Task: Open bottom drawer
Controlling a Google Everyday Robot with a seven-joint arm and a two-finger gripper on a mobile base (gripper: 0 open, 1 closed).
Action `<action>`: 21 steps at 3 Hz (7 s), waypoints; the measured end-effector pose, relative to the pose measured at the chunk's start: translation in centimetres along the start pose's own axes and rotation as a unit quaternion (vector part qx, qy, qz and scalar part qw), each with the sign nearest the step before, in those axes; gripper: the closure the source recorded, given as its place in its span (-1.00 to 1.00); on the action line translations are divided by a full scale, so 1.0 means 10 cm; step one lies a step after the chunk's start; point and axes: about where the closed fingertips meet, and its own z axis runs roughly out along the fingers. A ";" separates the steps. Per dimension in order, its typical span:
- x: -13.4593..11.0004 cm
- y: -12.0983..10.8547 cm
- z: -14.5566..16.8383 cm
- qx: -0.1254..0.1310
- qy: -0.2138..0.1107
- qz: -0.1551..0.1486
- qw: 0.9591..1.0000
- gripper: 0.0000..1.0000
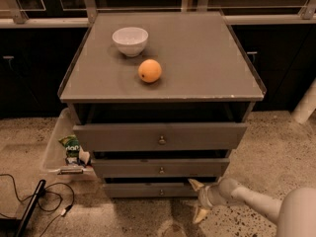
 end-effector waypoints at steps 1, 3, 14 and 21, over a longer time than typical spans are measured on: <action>0.11 -0.16 0.14 0.009 -0.003 -0.001 1.000 -1.00; 0.29 -0.34 0.34 0.015 -0.005 0.008 1.000 -1.00; 0.56 0.02 0.31 -0.028 -0.026 0.066 0.997 -0.75; 0.31 0.79 -0.61 -0.077 -0.002 0.072 0.994 -0.28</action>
Offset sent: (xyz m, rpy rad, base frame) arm 0.0553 -0.0121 -0.0377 0.0165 -0.0250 -0.0376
